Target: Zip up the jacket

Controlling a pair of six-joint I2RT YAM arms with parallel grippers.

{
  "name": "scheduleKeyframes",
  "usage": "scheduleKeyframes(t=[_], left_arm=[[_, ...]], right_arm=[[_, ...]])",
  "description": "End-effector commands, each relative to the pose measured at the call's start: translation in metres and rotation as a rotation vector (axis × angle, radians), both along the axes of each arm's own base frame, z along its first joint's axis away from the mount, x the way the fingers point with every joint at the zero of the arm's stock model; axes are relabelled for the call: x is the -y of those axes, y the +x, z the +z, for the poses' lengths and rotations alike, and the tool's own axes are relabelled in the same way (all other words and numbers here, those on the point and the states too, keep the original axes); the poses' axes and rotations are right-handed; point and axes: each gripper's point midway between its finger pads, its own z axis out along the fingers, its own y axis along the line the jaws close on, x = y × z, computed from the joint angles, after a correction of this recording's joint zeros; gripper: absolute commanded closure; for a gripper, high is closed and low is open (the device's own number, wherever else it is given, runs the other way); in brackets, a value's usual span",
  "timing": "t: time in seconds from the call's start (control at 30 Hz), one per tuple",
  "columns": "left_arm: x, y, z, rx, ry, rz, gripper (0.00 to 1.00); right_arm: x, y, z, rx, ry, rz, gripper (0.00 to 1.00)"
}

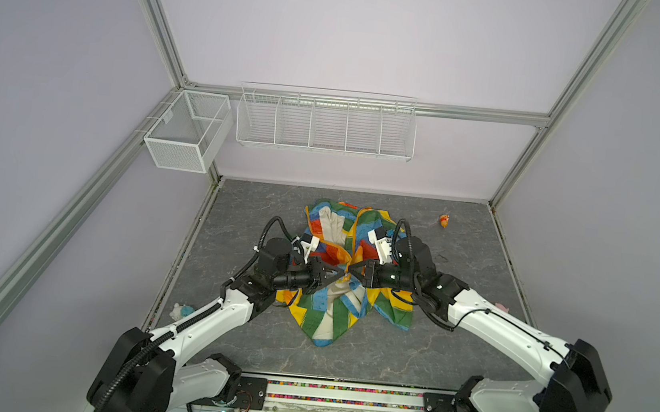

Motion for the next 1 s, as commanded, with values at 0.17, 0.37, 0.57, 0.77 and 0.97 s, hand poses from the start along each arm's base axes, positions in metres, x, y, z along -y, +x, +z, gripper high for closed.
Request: scheduleKeyframes(t=[0.17, 0.37, 0.57, 0.77, 0.97], left_arm=[[0.006, -0.010, 0.026, 0.045, -0.062, -0.067, 1.00], [0.004, -0.012, 0.029, 0.053, -0.066, -0.068, 1.00], [0.005, -0.007, 0.024, 0.053, -0.054, -0.050, 1.00], [0.008, -0.001, 0.019, 0.045, -0.056, -0.051, 1.00], [0.010, -0.006, 0.021, 0.042, -0.061, -0.084, 1.00]], right_arm=[[0.024, 0.033, -0.026, 0.096, -0.183, -0.164, 0.93], [0.028, 0.033, -0.027, 0.102, -0.203, -0.184, 0.93], [0.023, 0.019, -0.018, 0.087, -0.171, -0.123, 0.93], [0.033, 0.010, -0.016, 0.084, -0.160, -0.137, 0.93], [0.040, 0.021, -0.020, 0.126, -0.205, -0.186, 0.94]])
